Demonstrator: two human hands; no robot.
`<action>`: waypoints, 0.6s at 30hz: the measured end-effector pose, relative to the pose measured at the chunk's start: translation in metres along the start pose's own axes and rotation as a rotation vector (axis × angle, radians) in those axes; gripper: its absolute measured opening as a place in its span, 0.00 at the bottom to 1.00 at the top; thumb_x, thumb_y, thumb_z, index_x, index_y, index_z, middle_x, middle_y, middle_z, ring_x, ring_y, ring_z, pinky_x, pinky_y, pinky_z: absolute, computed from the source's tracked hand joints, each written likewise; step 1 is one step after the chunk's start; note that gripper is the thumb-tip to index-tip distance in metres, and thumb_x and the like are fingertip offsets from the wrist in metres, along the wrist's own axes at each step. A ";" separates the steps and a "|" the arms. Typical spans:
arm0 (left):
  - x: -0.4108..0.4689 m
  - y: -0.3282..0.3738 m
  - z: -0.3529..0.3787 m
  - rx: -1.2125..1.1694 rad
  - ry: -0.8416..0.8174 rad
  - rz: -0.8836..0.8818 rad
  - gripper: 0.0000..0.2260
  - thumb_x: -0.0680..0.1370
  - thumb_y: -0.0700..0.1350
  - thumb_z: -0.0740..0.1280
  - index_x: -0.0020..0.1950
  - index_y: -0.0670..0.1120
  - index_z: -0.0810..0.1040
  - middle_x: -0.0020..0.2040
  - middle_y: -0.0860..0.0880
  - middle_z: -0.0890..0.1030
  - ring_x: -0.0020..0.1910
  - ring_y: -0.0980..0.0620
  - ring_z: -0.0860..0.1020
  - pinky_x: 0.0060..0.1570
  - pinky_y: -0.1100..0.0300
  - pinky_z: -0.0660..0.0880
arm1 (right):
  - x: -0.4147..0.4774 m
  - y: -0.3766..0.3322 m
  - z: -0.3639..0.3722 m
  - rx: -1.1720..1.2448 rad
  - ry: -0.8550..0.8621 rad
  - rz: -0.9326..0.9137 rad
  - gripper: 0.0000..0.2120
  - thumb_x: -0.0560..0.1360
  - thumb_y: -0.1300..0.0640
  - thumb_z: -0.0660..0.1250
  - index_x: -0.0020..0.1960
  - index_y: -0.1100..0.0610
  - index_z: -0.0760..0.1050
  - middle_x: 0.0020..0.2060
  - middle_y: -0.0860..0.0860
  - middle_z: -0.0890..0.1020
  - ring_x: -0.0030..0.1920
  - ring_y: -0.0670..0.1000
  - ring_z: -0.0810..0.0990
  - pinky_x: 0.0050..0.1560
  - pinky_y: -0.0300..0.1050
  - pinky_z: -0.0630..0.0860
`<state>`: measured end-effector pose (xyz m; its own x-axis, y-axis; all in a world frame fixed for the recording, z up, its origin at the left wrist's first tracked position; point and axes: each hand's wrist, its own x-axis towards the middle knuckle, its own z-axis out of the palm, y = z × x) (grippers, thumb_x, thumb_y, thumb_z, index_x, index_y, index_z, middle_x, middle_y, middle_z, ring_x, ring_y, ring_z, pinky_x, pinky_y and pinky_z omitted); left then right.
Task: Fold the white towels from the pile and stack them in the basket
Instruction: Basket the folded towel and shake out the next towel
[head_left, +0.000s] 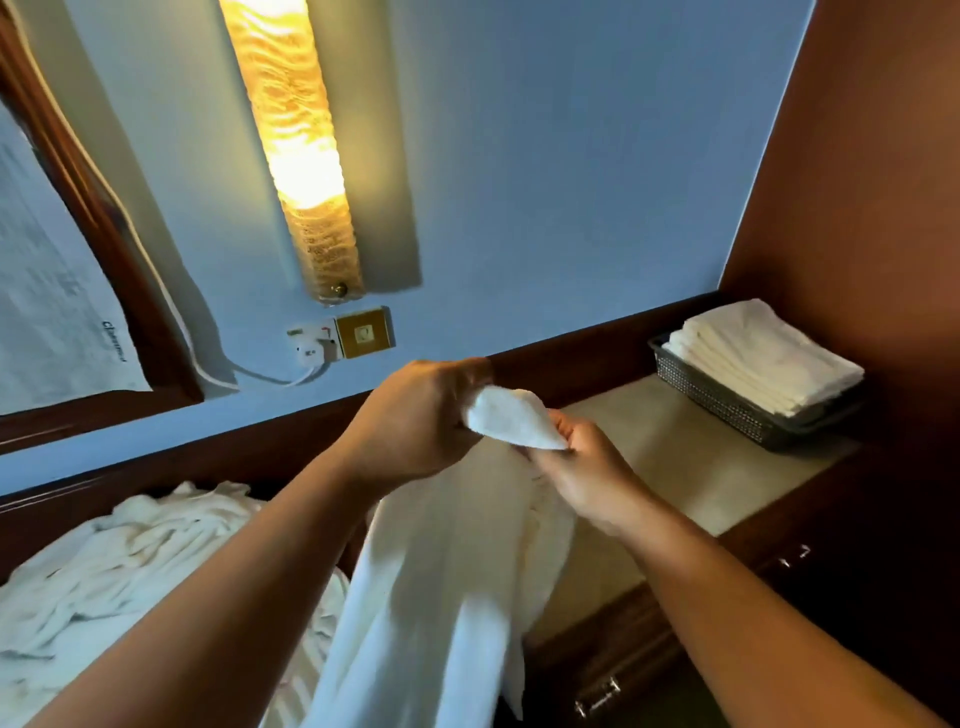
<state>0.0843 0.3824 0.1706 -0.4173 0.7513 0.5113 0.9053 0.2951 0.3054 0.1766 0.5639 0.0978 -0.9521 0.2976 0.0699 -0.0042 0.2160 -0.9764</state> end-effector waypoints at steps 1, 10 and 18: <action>0.002 -0.002 0.001 0.029 0.013 -0.027 0.11 0.72 0.46 0.75 0.43 0.55 0.73 0.36 0.56 0.77 0.34 0.53 0.75 0.32 0.58 0.71 | -0.002 -0.007 -0.011 0.012 0.079 -0.006 0.12 0.71 0.45 0.68 0.50 0.50 0.80 0.38 0.50 0.78 0.40 0.48 0.75 0.36 0.43 0.72; -0.018 -0.033 0.057 -0.901 -0.130 -0.602 0.08 0.75 0.44 0.74 0.54 0.49 0.85 0.49 0.43 0.86 0.46 0.45 0.82 0.48 0.51 0.79 | -0.047 -0.057 -0.079 0.077 0.359 -0.055 0.15 0.75 0.59 0.67 0.40 0.39 0.82 0.33 0.44 0.81 0.34 0.46 0.75 0.28 0.38 0.67; 0.012 0.060 0.057 -1.111 -0.039 -0.408 0.12 0.82 0.51 0.62 0.49 0.47 0.83 0.43 0.37 0.82 0.41 0.44 0.80 0.45 0.50 0.77 | -0.068 -0.033 -0.110 -0.173 -0.156 0.134 0.16 0.72 0.62 0.73 0.58 0.51 0.79 0.53 0.55 0.85 0.53 0.53 0.84 0.55 0.56 0.79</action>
<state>0.1383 0.4423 0.1494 -0.6391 0.7439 0.1954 0.1331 -0.1433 0.9807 0.2747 0.6387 0.1477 -0.9763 0.1902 -0.1030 0.1645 0.3439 -0.9245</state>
